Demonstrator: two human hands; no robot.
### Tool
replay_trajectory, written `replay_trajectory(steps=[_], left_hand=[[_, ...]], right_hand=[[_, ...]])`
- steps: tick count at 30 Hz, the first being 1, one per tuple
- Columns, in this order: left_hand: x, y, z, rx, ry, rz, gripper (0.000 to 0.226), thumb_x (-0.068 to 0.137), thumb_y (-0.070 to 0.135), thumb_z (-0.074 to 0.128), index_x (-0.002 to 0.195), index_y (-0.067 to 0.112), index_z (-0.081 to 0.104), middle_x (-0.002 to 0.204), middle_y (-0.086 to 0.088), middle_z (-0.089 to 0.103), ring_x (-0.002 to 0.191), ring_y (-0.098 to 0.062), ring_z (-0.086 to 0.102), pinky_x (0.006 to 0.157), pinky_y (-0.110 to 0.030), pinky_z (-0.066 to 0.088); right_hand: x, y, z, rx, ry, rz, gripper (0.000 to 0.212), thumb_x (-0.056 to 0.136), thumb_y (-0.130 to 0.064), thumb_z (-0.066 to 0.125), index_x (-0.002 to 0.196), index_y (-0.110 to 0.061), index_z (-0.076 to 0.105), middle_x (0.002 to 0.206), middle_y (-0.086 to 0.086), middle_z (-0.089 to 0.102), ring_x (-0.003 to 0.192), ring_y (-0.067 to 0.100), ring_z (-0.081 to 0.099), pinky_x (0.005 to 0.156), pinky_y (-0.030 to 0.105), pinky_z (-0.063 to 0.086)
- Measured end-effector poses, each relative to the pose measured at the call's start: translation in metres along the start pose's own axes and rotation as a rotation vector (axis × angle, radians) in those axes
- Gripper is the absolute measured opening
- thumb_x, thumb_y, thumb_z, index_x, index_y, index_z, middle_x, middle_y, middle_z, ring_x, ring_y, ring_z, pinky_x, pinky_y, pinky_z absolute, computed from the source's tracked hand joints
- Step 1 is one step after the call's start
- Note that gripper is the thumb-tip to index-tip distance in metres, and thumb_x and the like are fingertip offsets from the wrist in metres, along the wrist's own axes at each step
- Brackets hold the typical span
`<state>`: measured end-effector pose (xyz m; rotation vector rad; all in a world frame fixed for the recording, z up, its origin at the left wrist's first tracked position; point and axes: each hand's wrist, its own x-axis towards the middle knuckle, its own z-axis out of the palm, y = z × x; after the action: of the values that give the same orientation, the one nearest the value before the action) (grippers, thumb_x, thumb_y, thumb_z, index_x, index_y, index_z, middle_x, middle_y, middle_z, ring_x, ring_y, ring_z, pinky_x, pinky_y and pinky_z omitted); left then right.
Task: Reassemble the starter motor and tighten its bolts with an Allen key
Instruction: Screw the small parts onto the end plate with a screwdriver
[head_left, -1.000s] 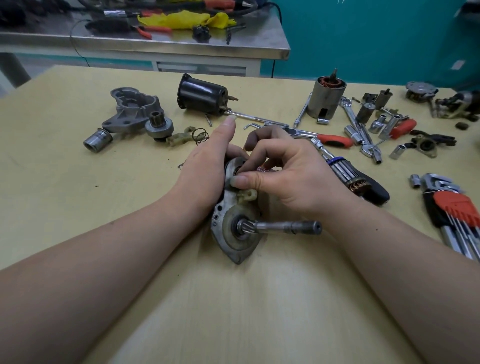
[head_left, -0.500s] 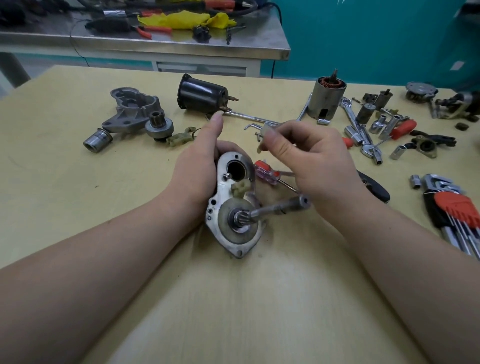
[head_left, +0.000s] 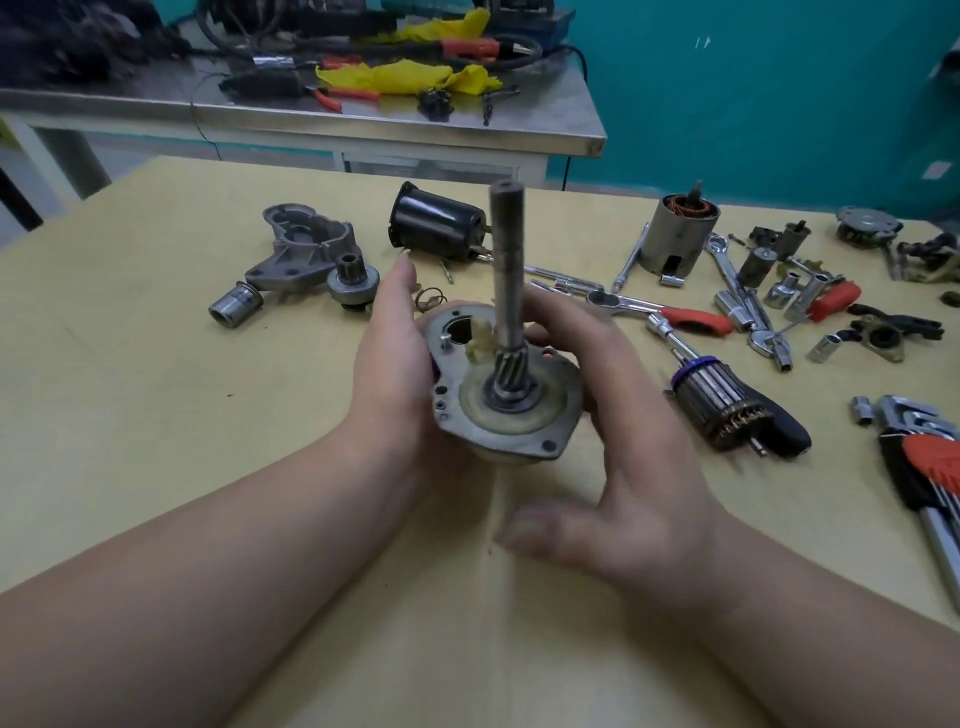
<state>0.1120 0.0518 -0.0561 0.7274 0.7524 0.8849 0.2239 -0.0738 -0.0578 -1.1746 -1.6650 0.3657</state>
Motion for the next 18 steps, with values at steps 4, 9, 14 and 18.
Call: replay_trajectory(steps=[4,9,14,18], left_hand=[[-0.003,-0.003,-0.002,0.040,-0.096,-0.042,0.070,0.101,0.071,0.050,0.093,0.006,0.074,0.094,-0.027,0.076,0.089,-0.038,0.078,0.082,-0.047,0.065],[-0.007,-0.002,0.000,0.123,-0.238,0.066,0.061,0.101,0.048,0.053,0.113,-0.009,0.069,0.109,-0.038,0.070,0.104,-0.044,0.072,0.109,-0.066,0.050],[-0.003,-0.005,-0.001,0.168,-0.265,0.142,0.058,0.089,0.030,0.059,0.124,-0.017,0.056,0.109,-0.030,0.064,0.103,-0.043,0.062,0.100,-0.058,0.042],[0.001,-0.004,-0.004,0.249,-0.299,0.179,0.056,0.085,0.030,0.064,0.120,-0.013,0.060,0.105,-0.025,0.064,0.101,-0.037,0.060,0.093,-0.055,0.041]], right_hand=[[0.003,-0.003,0.008,-0.045,0.115,0.006,0.072,0.082,-0.046,0.082,0.145,-0.033,0.048,0.145,-0.005,0.052,0.139,0.018,0.054,0.112,0.025,0.044],[0.004,-0.001,-0.002,-0.043,0.207,0.023,0.056,0.087,-0.037,0.075,0.138,-0.037,0.052,0.137,-0.006,0.061,0.132,0.018,0.060,0.108,0.029,0.048],[0.003,0.003,-0.005,-0.002,0.246,0.079,0.054,0.088,-0.039,0.073,0.138,-0.031,0.054,0.135,0.002,0.065,0.130,0.022,0.063,0.109,0.044,0.051],[0.005,0.004,-0.006,0.035,0.248,0.101,0.054,0.088,-0.036,0.074,0.138,-0.023,0.056,0.134,0.007,0.066,0.128,0.024,0.064,0.109,0.046,0.052]])
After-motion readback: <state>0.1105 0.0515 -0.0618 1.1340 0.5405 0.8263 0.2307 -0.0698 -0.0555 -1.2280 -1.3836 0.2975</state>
